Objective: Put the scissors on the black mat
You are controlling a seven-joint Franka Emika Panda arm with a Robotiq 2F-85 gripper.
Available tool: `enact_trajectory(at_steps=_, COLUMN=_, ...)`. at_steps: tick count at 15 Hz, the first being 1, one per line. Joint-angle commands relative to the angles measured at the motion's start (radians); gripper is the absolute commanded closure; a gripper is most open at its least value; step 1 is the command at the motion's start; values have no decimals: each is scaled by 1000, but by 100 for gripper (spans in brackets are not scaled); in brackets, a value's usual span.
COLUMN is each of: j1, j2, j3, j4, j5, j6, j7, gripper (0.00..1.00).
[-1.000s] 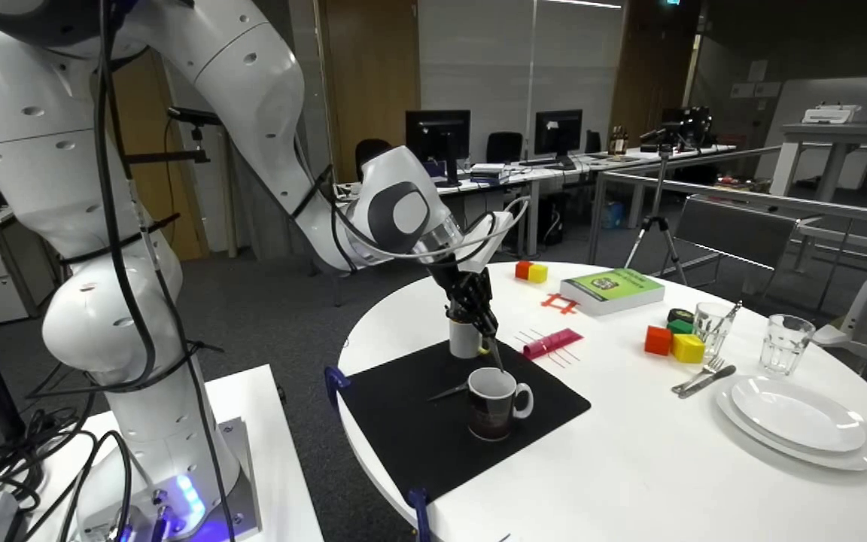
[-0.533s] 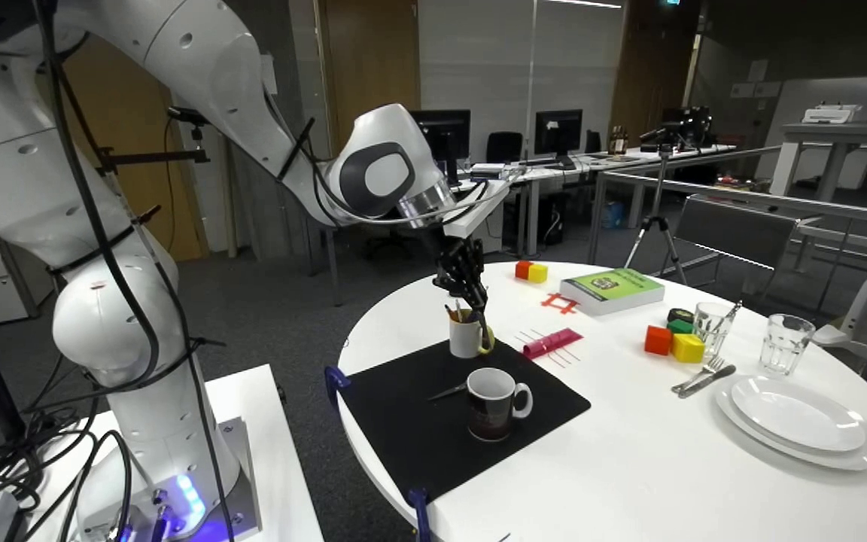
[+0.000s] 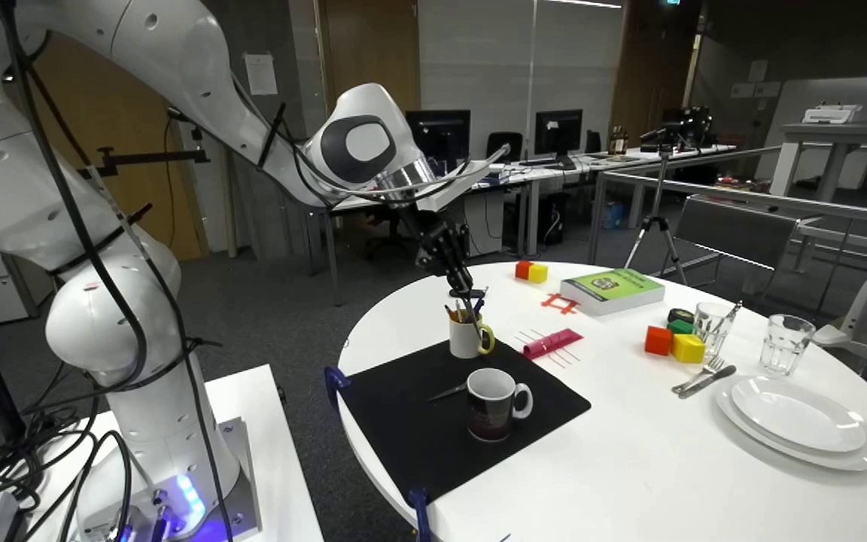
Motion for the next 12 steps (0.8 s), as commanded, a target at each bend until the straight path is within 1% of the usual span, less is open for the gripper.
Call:
enact_trajectory(at_steps=1, j1=14, j2=-1, j3=-3, j4=0, j5=-8, j6=-17, j7=11, gripper=91)
enact_trajectory(at_steps=2, j1=15, j2=-1, j3=1, j4=-2, j5=-8, j6=-21, j7=12, gripper=91)
enact_trajectory(at_steps=3, j1=15, j2=-1, j3=2, j4=-3, j5=-8, j6=-21, j7=12, gripper=98)
enact_trajectory(at_steps=5, j1=-28, j2=13, j3=23, j4=-29, j5=-84, j6=44, j7=88, gripper=98)
enact_trajectory(at_steps=8, j1=-80, j2=46, j3=50, j4=-71, j5=-259, j6=159, j7=295, gripper=98)
enact_trajectory(at_steps=9, j1=-85, j2=62, j3=49, j4=-77, j5=-316, j6=185, j7=359, gripper=98)
enact_trajectory(at_steps=10, j1=-116, j2=76, j3=76, j4=-84, j5=-361, j6=212, j7=413, gripper=98)
enact_trajectory(at_steps=12, j1=-136, j2=102, j3=95, j4=-85, j5=-457, j6=242, j7=519, gripper=98)
